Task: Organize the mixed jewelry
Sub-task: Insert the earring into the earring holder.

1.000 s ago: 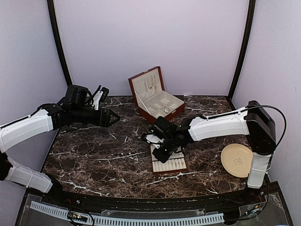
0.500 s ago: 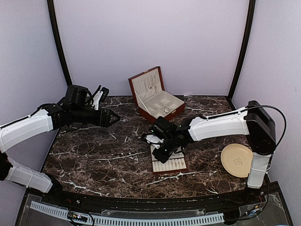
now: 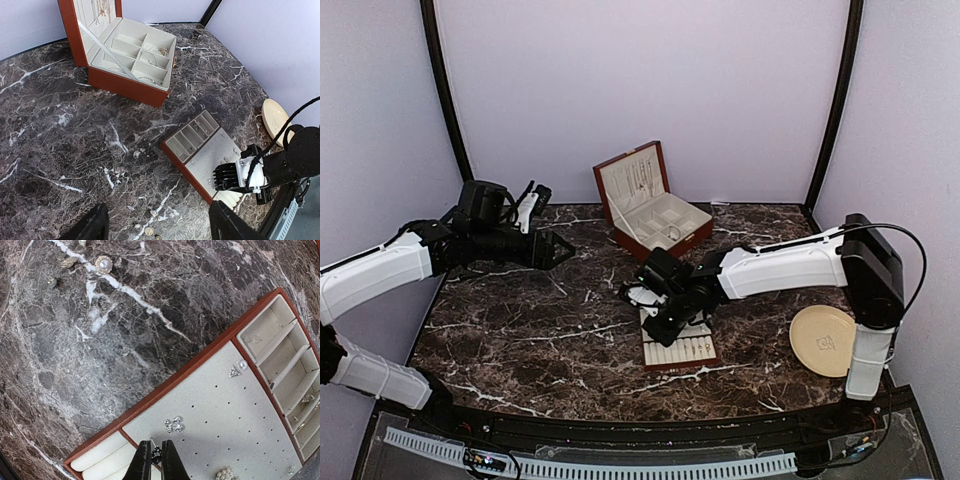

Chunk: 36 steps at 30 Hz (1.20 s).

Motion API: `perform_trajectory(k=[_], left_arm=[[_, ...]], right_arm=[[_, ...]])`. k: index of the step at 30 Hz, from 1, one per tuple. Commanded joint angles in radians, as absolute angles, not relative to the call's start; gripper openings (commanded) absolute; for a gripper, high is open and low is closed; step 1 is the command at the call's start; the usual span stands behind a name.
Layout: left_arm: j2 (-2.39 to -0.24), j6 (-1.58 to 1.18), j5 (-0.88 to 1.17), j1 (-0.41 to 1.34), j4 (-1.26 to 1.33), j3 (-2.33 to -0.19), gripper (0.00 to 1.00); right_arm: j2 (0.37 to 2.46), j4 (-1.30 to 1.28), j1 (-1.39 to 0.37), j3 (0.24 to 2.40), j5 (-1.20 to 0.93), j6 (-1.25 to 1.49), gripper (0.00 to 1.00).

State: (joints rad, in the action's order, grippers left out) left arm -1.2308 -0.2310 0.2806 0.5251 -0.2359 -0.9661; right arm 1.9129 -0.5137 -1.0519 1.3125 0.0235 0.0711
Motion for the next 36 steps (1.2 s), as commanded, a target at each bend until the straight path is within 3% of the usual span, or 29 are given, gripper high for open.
perform_trajectory(k=[1,10,26,36], left_arm=[[-1.204,-0.236,0.294,0.515,-0.24,-0.957,0.71],[-1.203,-0.236,0.297,0.515,-0.24,-0.958,0.71],[-1.192,-0.236,0.296,0.513,-0.239,-0.957,0.71],[-1.185,-0.235,0.285,0.514,-0.239,-0.953,0.71]], right_arm=[[1.954,-0.543,-1.072,1.352,0.047,0.049,0.07],[1.98,-0.558,-1.079,1.37,0.059,0.044,0.09],[1.867,-0.578,-1.043,1.42,0.022,0.091,0.39],[1.894,-0.525,-1.043,1.369,0.003,0.144,0.19]])
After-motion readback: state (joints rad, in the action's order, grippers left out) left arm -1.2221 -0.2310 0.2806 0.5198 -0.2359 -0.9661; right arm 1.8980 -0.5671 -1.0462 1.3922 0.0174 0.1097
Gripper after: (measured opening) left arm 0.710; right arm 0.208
